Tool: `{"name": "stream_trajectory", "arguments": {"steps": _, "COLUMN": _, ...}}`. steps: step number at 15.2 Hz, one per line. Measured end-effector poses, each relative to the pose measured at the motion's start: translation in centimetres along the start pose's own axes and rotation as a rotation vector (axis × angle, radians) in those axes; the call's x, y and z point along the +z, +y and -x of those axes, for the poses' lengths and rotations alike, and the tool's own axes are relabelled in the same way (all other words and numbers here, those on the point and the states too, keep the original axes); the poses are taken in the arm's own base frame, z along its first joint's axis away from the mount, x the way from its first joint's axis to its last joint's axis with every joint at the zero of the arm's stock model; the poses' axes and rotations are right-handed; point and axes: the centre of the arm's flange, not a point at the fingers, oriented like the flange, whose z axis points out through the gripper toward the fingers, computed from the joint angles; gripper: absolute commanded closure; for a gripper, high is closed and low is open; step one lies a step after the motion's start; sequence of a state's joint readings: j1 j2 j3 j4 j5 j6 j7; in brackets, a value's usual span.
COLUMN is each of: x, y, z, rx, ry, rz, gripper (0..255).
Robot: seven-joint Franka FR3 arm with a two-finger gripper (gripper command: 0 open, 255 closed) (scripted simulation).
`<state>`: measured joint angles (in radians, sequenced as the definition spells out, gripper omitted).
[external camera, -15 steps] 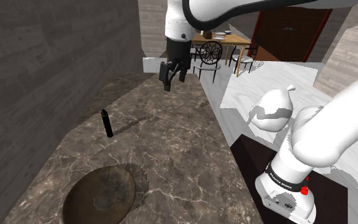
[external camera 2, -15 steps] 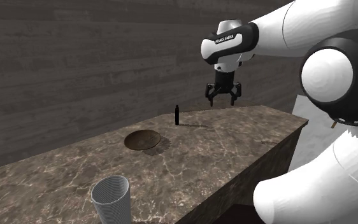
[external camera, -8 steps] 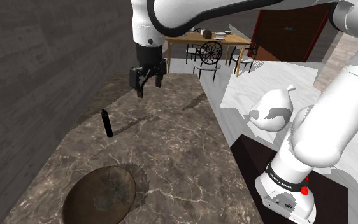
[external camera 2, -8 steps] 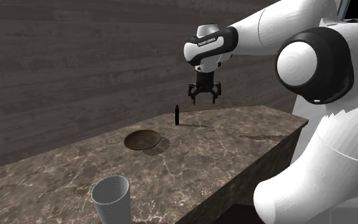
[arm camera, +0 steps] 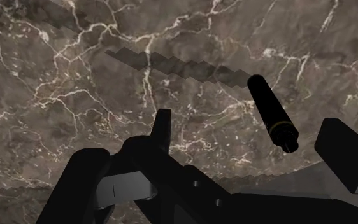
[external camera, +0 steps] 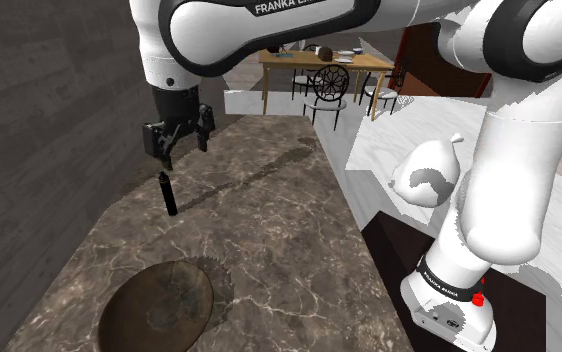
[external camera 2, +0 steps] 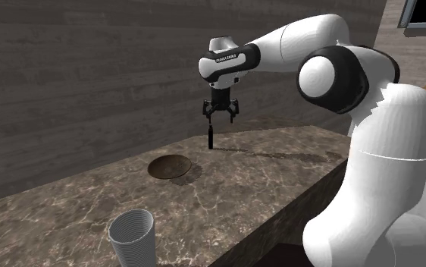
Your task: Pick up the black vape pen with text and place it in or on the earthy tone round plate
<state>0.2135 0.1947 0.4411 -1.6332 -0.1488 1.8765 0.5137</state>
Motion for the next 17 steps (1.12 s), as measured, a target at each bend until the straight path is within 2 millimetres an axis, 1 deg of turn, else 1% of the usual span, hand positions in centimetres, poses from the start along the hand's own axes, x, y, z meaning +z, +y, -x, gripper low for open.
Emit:
{"name": "stream_trajectory", "arguments": {"steps": 1, "x": 0.0, "y": -1.0, "z": -0.7, "rx": -0.001, "ry": -0.001, "rz": 0.000, "gripper": 0}}
{"name": "stream_trajectory", "arguments": {"steps": 3, "x": 0.6, "y": -2.8, "z": -2.0, "rx": -0.004, "ry": 0.000, "rz": -0.002, "gripper": 0}}
{"name": "stream_trajectory", "arguments": {"steps": 4, "x": 0.7, "y": -3.8, "z": -2.4, "rx": -0.004, "ry": 0.000, "rz": -0.002, "gripper": 0}}
{"name": "stream_trajectory", "arguments": {"steps": 5, "x": 1.0, "y": -4.1, "z": -2.7, "rx": -0.004, "ry": 0.000, "rz": -0.003, "gripper": 0}}
{"name": "stream_trajectory", "arguments": {"steps": 9, "x": 3.1, "y": -4.5, "z": -2.9, "rx": -0.003, "ry": 0.000, "rz": -0.003, "gripper": 0}}
{"name": "stream_trajectory", "arguments": {"steps": 12, "x": 4.6, "y": -4.5, "z": -2.9, "rx": -0.003, "ry": 0.000, "rz": -0.002, "gripper": 0}}
{"name": "stream_trajectory", "arguments": {"steps": 17, "x": 4.9, "y": -4.4, "z": -2.9, "rx": -0.003, "ry": 0.001, "rz": -0.003, "gripper": 0}}
